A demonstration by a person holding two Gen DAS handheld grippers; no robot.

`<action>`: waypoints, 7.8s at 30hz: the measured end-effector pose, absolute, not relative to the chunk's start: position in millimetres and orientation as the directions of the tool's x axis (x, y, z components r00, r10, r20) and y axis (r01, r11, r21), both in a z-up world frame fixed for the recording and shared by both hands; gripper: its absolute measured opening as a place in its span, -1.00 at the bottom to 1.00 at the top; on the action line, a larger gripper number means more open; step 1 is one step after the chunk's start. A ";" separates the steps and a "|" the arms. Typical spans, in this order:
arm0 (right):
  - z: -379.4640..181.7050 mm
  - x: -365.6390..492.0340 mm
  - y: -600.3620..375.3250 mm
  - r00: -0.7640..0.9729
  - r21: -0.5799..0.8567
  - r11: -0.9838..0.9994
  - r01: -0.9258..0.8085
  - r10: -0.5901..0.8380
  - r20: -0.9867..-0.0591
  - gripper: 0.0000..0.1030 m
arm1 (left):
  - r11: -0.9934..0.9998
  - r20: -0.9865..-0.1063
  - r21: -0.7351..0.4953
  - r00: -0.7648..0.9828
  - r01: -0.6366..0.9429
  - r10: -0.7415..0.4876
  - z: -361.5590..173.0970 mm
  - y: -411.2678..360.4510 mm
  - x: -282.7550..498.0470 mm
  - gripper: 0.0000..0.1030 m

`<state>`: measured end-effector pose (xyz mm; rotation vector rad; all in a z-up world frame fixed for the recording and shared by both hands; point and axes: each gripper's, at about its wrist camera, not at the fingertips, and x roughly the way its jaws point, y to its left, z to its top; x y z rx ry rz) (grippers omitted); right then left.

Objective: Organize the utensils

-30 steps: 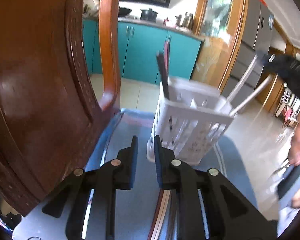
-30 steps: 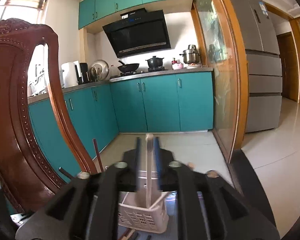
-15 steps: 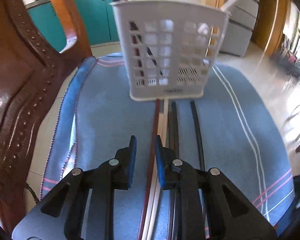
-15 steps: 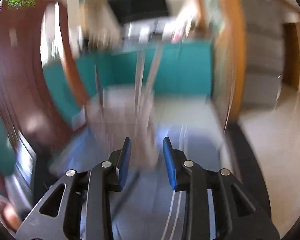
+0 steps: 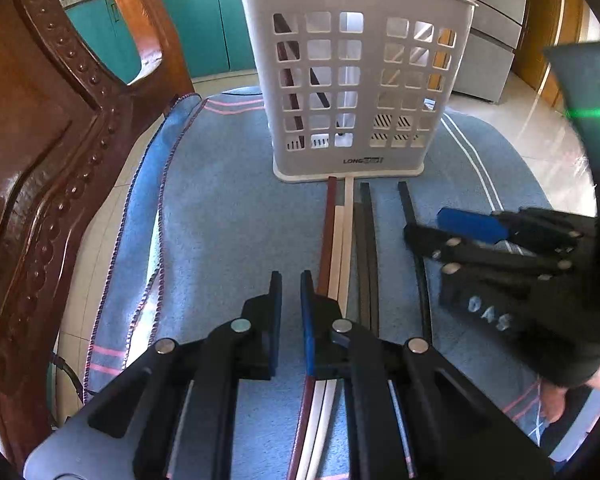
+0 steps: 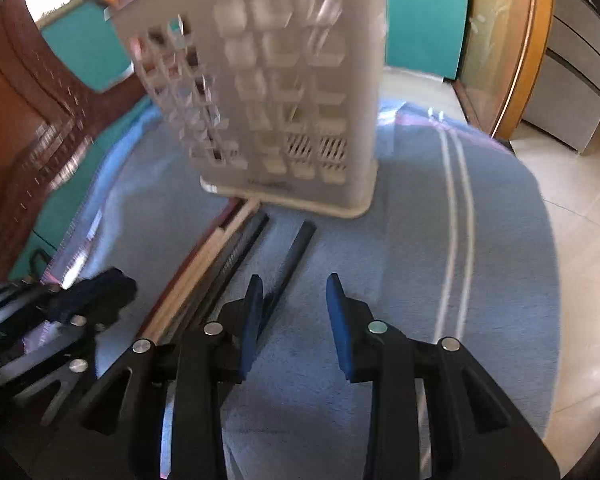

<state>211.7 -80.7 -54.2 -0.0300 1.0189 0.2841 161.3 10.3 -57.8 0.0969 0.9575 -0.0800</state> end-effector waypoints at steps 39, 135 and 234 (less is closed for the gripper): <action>-49.5 193.8 -118.0 0.521 0.127 0.971 -0.203 0.217 -0.825 -0.42 | 0.990 -0.833 -0.066 0.539 0.124 -0.123 -84.7 1.7 145.7 -0.75; -50.8 192.1 -132.2 0.525 0.077 0.983 -0.168 0.156 -0.837 -0.87 | 0.998 -0.840 -0.043 0.540 0.034 -0.055 -84.4 18.3 154.3 -0.87; 211.5 181.0 -155.7 0.944 0.212 0.942 -0.261 0.295 -0.151 -0.87 | 0.942 -0.229 -0.329 0.963 0.065 -0.146 171.3 87.3 133.0 -0.87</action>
